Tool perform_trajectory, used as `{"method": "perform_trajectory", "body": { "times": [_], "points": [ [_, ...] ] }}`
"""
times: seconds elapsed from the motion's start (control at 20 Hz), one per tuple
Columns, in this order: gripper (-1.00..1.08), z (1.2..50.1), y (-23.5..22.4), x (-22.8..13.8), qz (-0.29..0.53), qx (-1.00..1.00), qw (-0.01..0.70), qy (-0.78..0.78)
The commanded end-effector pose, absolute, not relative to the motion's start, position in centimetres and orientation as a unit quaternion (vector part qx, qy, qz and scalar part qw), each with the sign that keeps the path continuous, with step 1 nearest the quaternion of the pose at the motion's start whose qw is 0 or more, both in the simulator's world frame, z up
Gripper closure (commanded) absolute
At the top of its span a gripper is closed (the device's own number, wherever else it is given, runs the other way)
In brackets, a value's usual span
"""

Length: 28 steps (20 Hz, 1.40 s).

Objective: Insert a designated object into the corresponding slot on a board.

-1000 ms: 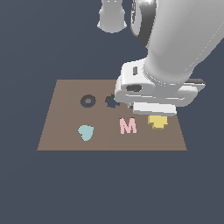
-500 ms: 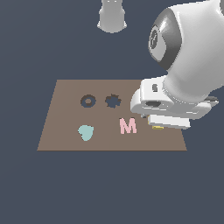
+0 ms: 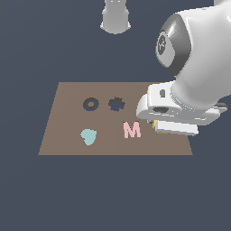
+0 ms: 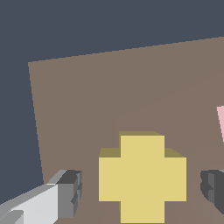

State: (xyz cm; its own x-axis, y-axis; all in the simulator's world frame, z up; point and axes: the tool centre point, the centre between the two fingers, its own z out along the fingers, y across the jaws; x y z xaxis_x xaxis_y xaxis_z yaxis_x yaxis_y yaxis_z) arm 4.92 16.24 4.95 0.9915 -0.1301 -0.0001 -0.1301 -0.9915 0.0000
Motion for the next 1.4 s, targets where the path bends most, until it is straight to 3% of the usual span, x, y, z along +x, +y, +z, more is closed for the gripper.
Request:
{"method": "perform_trajectory", "body": {
  "times": [0.0,0.5,0.55,1.35],
  "points": [
    [-0.92,5.0,16.2,4.9,0.0,0.998,0.0,-0.065],
    [-0.92,3.0,16.2,4.9,0.0,0.998,0.0,-0.065],
    [1.08,3.0,16.2,4.9,0.0,0.998,0.0,-0.065],
    [1.08,3.1,16.3,4.7,0.0,0.999,0.0,-0.054]
  ]
}}
